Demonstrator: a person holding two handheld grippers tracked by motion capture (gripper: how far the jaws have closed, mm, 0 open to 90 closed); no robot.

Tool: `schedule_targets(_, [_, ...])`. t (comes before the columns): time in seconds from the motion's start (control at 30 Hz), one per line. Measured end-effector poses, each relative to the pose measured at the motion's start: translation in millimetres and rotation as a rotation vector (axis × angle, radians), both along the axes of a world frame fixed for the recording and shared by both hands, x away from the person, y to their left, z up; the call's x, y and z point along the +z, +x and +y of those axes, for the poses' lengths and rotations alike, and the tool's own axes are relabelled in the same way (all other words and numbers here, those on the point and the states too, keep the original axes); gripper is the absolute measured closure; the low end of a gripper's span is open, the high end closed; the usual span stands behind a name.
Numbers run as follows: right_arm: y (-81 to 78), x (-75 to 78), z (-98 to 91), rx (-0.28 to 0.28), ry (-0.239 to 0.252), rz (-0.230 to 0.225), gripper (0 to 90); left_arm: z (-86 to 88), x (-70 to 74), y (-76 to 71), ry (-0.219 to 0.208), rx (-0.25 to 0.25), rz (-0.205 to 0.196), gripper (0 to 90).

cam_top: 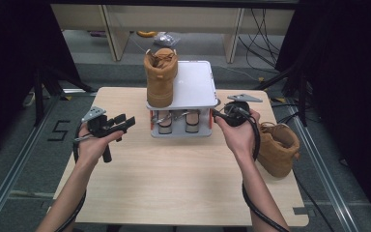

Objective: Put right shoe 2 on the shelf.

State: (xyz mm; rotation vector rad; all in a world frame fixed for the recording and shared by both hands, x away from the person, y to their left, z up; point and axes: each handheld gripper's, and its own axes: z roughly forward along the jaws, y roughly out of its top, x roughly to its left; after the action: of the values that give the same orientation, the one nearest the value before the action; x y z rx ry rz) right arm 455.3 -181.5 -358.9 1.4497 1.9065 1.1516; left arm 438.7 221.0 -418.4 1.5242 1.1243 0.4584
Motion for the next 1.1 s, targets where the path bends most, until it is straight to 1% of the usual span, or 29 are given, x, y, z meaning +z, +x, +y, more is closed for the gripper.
schedule_targets(0.03, [-0.5,-1.4,-5.1,-0.005,-0.005,0.008,50.8,-0.1,-1.1,-0.9,0.006,0.0,0.003,49.9])
schedule_targets(0.1, [-1.7,-3.0,-13.5,-0.012,-0.008,0.021,50.7,0.3,-5.4,-3.3,-0.001,-0.002,0.006,49.4])
schedule_targets(0.13, [-2.6,-3.7,-17.5,-0.016,-0.015,0.028,50.7,0.6,-7.1,-4.8,0.011,0.002,0.006,49.2])
schedule_targets(0.2, [-4.0,-4.4,-25.8,-0.014,-0.021,0.046,50.5,0.9,-11.2,-7.5,0.018,0.008,0.007,48.9])
schedule_targets(0.23, [-4.4,-4.8,-33.4,-0.006,-0.037,0.056,50.4,1.1,-13.4,-8.9,0.023,0.011,0.008,48.8])
schedule_targets(0.27, [-7.0,-4.6,-35.7,-0.032,-0.016,0.082,50.3,1.1,-15.4,-10.6,0.034,0.015,0.009,48.8])
schedule_targets(0.3, [-5.8,-5.3,-44.1,-0.015,-0.049,0.072,50.4,1.0,-17.6,-12.3,0.039,0.016,0.012,48.7])
schedule_targets(0.33, [-7.2,-5.5,-48.9,-0.02,-0.058,0.071,50.5,0.7,-19.3,-13.3,0.036,0.014,0.015,48.5])
schedule_targets(0.37, [-10.1,-5.1,-49.8,-0.05,-0.045,0.084,50.5,0.4,-21.5,-15.2,0.033,0.01,0.023,48.5])
schedule_targets(0.4, [-12.1,-4.6,-56.8,-0.058,-0.047,0.092,50.6,-0.2,-22.9,-16.5,0.034,0.007,0.023,48.4])
schedule_targets(0.43, [-13.2,-4.1,-63.5,-0.054,-0.049,0.094,50.5,-0.6,-24.0,-17.6,0.037,0.007,0.023,48.5])
schedule_targets(0.47, [-14.7,-3.3,-70.2,-0.063,-0.058,0.095,50.6,-1.3,-25.2,-18.3,0.034,0.007,0.019,48.5])
schedule_targets(0.5, [-16.2,-1.9,-75.8,-0.081,-0.052,0.1,50.6,-1.6,-25.6,-19.0,0.038,0.004,0.019,48.4])
schedule_targets(0.53, [-15.7,-1.3,-83.3,-0.071,-0.075,0.084,50.6,-2.2,-26.1,-20.0,0.044,0.002,0.019,48.4])
schedule_targets(0.6, [-19.8,2.7,-99.8,-0.1,-0.073,0.089,50.8,-2.8,-26.4,-21.5,0.042,0.0,0.016,48.3])
schedule_targets(0.67, [-22.4,4.2,-111.3,-0.121,-0.08,0.098,50.7,-3.1,-26.8,-23.2,0.041,-0.005,0.014,48.2])
schedule_targets(0.7, [-23.8,3.9,-118.0,-0.139,-0.087,0.106,50.7,-3.4,-27.4,-24.1,0.039,-0.006,0.018,48.2])
schedule_targets(0.73, [-25.7,4.4,-123.1,-0.154,-0.069,0.118,50.8,-3.9,-28.1,-24.8,0.037,-0.006,0.017,48.2])
schedule_targets(0.8, [-28.3,4.9,-138.3,-0.177,-0.096,0.129,50.6,-4.2,-29.0,-26.0,0.043,-0.008,0.017,48.2])
schedule_targets(0.83, [-29.5,5.7,-142.9,-0.185,-0.097,0.141,50.5,-4.2,-29.2,-26.4,0.042,-0.008,0.018,48.1])
schedule_targets(0.87, [-30.0,5.2,-149.4,-0.196,-0.108,0.135,50.3,-3.9,-29.0,-26.7,0.041,-0.009,0.019,48.2])
schedule_targets(0.9, [-31.9,6.7,-155.0,-0.203,-0.113,0.161,49.9,-3.7,-28.8,-26.8,0.041,-0.008,0.017,48.1])
schedule_targets(0.93, [-33.9,7.4,-162.6,-0.198,-0.14,0.181,49.7,-3.5,-28.6,-26.8,0.036,-0.005,0.017,48.1])
schedule_targets(0.97, [-35.7,7.8,-167.7,-0.218,-0.138,0.191,49.6,-3.4,-28.4,-26.8,0.034,-0.003,0.015,48.1])
schedule_targets(1.0, [-36.2,7.4,-172.0,-0.22,-0.146,0.185,49.6,-3.0,-28.1,-26.5,0.038,-0.003,0.012,48.1])
schedule_targets(1.03, [-38.7,6.9,-174.8,-0.263,-0.125,0.215,49.2,-3.1,-28.0,-26.4,0.037,-0.002,0.013,48.1])
schedule_targets(1.07, [-40.1,6.6,-175.5,-0.292,-0.099,0.244,49.0,-3.3,-28.1,-26.3,0.035,0.0,0.014,48.1])
schedule_targets(1.1, [-38.8,3.6,-186.6,-0.236,-0.143,0.22,48.9,-3.7,-28.3,-26.4,0.036,0.0,0.016,48.0])
